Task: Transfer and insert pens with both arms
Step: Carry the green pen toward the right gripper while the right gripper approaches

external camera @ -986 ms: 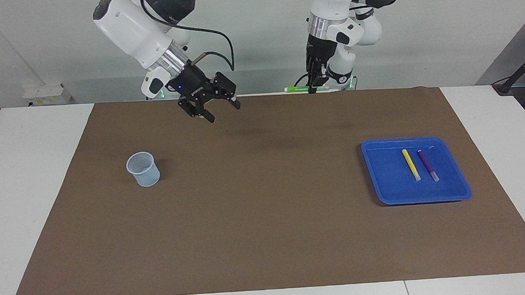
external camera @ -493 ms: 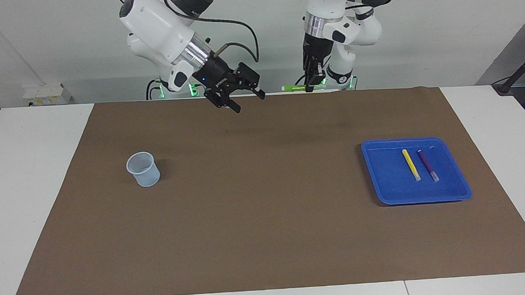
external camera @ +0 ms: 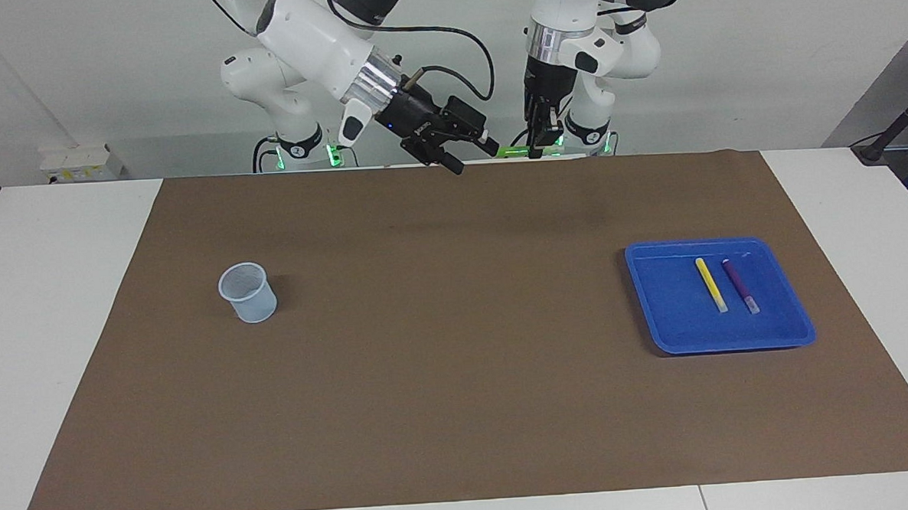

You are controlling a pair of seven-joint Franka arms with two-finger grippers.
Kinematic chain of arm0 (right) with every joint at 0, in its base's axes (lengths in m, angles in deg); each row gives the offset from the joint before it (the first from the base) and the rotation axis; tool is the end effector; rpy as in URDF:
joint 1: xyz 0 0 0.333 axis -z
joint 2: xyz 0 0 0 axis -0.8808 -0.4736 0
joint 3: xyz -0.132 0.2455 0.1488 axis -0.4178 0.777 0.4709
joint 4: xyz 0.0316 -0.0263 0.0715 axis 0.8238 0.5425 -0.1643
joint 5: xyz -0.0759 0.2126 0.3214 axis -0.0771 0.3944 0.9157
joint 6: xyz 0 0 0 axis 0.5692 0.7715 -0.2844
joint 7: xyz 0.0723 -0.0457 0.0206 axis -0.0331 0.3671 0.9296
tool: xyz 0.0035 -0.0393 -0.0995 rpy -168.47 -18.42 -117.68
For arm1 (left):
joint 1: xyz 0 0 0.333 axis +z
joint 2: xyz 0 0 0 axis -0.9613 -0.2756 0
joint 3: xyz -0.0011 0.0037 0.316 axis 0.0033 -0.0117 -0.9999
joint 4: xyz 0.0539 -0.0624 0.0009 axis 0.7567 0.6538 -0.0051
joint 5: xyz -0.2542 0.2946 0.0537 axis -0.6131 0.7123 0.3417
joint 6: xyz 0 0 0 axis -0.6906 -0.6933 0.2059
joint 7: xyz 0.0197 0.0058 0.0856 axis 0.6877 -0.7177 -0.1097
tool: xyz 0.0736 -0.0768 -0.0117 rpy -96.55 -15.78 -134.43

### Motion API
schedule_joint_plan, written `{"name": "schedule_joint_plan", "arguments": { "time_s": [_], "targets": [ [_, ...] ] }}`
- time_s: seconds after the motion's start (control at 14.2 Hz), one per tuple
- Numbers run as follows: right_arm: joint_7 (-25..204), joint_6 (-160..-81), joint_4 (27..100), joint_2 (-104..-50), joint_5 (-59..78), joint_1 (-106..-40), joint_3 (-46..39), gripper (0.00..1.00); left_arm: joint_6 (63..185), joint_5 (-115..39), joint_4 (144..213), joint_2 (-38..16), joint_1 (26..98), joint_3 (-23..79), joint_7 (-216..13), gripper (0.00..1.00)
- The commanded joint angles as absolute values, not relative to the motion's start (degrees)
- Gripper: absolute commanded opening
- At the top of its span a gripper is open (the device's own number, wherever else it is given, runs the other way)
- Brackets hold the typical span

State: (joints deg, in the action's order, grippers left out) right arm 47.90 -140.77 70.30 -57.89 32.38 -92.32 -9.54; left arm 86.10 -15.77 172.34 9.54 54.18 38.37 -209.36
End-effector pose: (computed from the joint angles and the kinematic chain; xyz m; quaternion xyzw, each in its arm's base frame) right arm 0.4933 0.3126 0.5858 -0.8562 0.2495 -0.0007 0.4524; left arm 0.4215 -0.2964 0.6252 0.7034 0.7080 0.0039 0.0626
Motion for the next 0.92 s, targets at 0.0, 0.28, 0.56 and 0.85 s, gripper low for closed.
{"name": "schedule_joint_plan", "arguments": {
  "time_s": [0.0, 0.28, 0.56, 0.85],
  "targets": [
    [47.53, -145.45, 76.44, -54.44, 36.66, -94.08, -9.50, 1.00, 85.58, -15.59, 173.45, 11.26, 54.05, 38.02, -209.65, 0.00],
    [46.13, -143.96, 77.41, -53.65, 36.75, -94.86, -9.50, 0.90, 85.66, -15.59, 173.45, 11.52, 54.14, 38.02, -209.74, 0.00],
    [40.33, -144.14, 77.33, -53.56, 36.75, -97.24, -9.50, 0.84, 85.58, -15.59, 173.45, 11.52, 54.14, 38.02, -209.82, 0.00],
    [39.88, -143.88, 77.59, -53.21, 36.84, -97.24, -9.50, 0.74, 85.58, -15.68, 173.45, 11.61, 54.14, 37.93, -209.91, 0.00]
  ]
}}
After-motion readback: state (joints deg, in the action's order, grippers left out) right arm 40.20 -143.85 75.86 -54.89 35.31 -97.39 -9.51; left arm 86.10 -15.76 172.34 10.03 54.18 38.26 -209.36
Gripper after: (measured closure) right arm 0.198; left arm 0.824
